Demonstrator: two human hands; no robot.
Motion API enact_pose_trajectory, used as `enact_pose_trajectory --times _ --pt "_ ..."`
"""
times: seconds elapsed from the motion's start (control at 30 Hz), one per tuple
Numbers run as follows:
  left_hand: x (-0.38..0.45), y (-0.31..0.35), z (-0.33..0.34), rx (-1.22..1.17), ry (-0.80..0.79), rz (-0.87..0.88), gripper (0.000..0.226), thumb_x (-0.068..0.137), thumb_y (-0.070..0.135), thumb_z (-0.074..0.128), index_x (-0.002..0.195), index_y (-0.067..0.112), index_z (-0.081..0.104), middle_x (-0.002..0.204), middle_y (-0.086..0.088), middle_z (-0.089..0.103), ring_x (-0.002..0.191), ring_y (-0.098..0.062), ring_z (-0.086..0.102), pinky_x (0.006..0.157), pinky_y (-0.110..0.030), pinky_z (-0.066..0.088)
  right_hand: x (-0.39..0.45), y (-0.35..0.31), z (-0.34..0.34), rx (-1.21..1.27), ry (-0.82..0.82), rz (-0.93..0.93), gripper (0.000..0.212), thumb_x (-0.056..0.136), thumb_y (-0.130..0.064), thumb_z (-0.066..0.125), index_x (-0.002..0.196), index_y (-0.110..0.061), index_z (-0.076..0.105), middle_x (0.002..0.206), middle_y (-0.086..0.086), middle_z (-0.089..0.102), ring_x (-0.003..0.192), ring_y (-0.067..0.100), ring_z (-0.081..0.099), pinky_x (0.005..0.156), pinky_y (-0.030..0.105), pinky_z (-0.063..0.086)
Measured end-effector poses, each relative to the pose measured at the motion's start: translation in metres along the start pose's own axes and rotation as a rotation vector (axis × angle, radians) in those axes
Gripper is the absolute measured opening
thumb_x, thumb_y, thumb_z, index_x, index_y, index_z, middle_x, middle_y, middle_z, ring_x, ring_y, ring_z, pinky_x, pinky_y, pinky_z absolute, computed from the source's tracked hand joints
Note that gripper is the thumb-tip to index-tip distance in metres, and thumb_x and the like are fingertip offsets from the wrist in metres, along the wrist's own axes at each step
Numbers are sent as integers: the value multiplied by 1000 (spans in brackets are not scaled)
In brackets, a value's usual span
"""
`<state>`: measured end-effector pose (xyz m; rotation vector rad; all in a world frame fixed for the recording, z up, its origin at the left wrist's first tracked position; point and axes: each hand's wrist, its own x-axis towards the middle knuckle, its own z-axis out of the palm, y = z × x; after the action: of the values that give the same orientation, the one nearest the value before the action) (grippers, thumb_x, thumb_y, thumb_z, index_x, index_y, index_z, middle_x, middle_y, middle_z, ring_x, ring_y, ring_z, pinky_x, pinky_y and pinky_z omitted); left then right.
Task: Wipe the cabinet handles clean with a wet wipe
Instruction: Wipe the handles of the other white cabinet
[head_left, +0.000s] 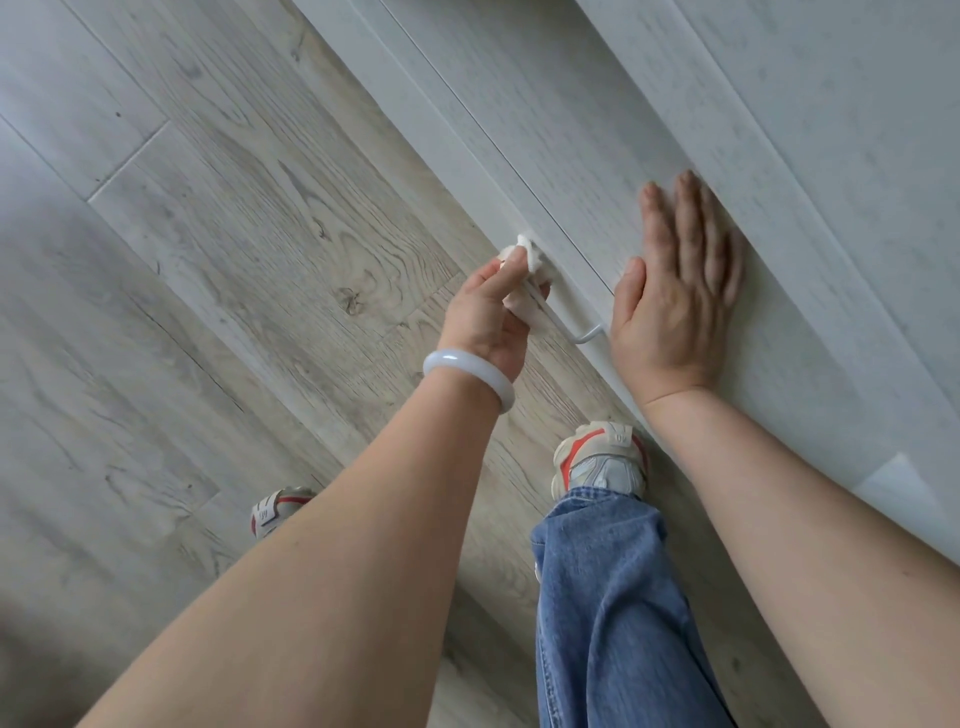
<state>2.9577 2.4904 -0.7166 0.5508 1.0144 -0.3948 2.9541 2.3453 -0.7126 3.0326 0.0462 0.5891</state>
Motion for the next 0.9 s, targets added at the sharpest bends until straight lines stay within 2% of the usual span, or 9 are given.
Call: enact_pose_trajectory --times 0.1,0.27,0.53,0.63,0.7,0.77,0.8,0.87,0.9 --pt "-4 -16 4 -246 33 7 6 92 5 63 96 9 61 83 -4 69 74 -15 67 79 -27 56 0 0 2 -2 9 4 18 78 -10 64 90 3 70 90 24 70 81 38 69 83 37 33" --pt "-11 -37 16 -403 153 115 10 92 6 63 88 13 57 91 -5 68 82 -17 67 73 -26 59 1 0 1 -6 13 -7 11 73 -6 68 81 2 69 80 23 69 71 36 68 76 38 32" --pt "-24 -51 4 -174 195 50 19 87 5 70 81 14 54 89 -8 69 87 -22 66 72 -25 54 5 -3 -7 11 21 -33 8 71 -5 64 69 3 65 66 24 65 57 34 64 67 38 29" --pt "-27 -57 -1 -27 204 23 27 86 2 70 75 15 48 86 -8 67 86 -24 65 66 -25 56 6 -4 -9 -13 7 -36 13 74 -6 59 68 4 65 65 24 64 56 36 64 67 39 29" --pt "-22 -46 -3 79 207 64 30 84 -2 71 72 15 48 81 -6 64 81 -23 64 60 -24 56 5 -4 -7 -19 -1 -33 9 74 -6 65 73 3 66 70 25 66 62 37 66 71 39 30" --pt "-16 -31 -2 83 207 109 25 83 -4 71 80 13 52 82 -6 64 84 -24 64 62 -26 58 2 -3 -4 -38 -28 -13 14 76 -8 67 84 3 69 83 25 70 74 38 69 81 38 32" --pt "-16 -26 1 36 214 115 24 83 -3 71 91 12 55 85 -6 65 88 -24 65 68 -28 58 2 -2 -2 -49 -33 0 19 78 -11 66 91 2 70 90 24 70 81 38 69 88 36 30" --pt "-18 -30 7 -53 233 96 38 83 -3 71 115 10 54 92 -6 67 96 -26 65 80 -31 56 1 -1 1 -47 -31 15 26 82 -13 62 101 2 70 101 24 70 91 38 69 101 27 22" --pt "-21 -38 9 -64 235 83 42 84 -3 70 120 10 53 93 -6 67 98 -26 64 85 -32 54 2 -2 1 -39 -35 24 27 83 -14 62 103 2 70 103 24 70 94 38 68 106 24 16"
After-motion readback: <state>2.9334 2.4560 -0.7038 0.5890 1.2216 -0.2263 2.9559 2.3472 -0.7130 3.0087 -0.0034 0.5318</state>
